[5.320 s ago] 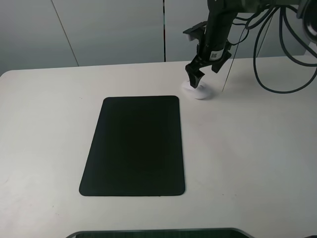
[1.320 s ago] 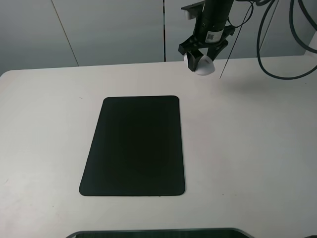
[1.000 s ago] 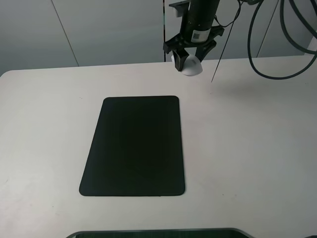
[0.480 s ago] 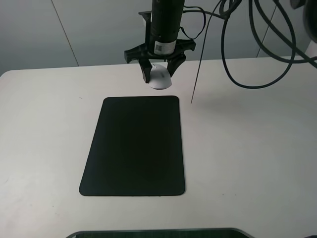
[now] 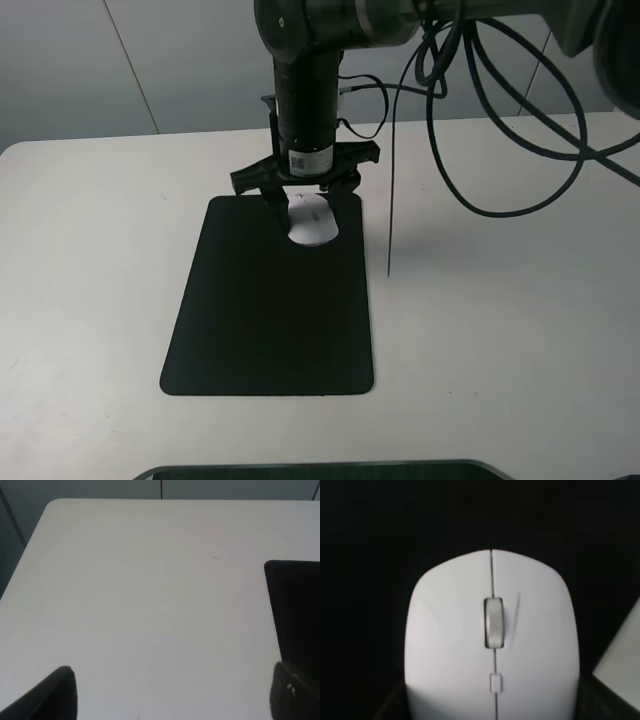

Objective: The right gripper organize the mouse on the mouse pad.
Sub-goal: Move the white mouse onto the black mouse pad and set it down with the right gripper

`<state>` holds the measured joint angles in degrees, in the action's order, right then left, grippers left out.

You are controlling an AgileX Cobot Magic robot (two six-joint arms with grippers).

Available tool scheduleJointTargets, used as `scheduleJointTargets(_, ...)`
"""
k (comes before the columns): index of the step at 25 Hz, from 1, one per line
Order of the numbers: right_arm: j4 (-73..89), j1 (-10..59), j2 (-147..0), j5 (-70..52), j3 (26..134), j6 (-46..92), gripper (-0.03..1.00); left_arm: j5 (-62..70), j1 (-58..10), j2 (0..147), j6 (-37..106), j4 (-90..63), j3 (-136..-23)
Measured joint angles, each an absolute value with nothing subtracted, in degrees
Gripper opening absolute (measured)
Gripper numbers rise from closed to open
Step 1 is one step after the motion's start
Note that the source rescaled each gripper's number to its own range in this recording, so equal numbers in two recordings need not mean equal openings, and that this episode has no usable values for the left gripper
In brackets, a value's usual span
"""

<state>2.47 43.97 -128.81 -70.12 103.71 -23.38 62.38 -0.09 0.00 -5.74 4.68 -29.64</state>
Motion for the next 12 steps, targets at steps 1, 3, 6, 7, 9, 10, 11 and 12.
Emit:
scheduleJointTargets(1,2.6,44.5,-128.8,-70.1,103.7,-23.7,0.03,62.4,-0.1,0.0,-5.7,4.7,-29.6)
scheduleJointTargets(3,3.1,45.8,-128.8,-70.1,103.7,-24.3,0.03,62.4,-0.1,0.0,-5.7,5.0,-29.6)
scheduleJointTargets(6,3.6,47.4,-128.8,-69.5,103.6,-25.3,0.03,62.4,-0.1,0.0,-5.7,5.1,-29.6)
scheduleJointTargets(7,3.6,47.7,-128.8,-69.0,103.3,-25.6,0.03,62.4,-0.1,0.0,-5.7,5.1,-29.6)
scheduleJointTargets(9,3.6,48.5,-128.8,-67.6,102.4,-26.1,0.03,62.4,-0.1,0.0,-5.7,5.1,-29.6)
scheduleJointTargets(10,3.7,48.8,-128.8,-66.8,101.9,-26.5,0.03,62.4,-0.1,0.0,-5.7,5.1,-29.6)
scheduleJointTargets(11,3.7,49.2,-128.8,-65.8,101.4,-26.9,0.03,62.4,-0.1,0.0,-5.7,5.1,-29.6)
scheduleJointTargets(12,3.8,49.3,-128.8,-65.2,100.8,-27.3,0.03,62.4,-0.1,0.0,-5.7,5.1,-29.6)
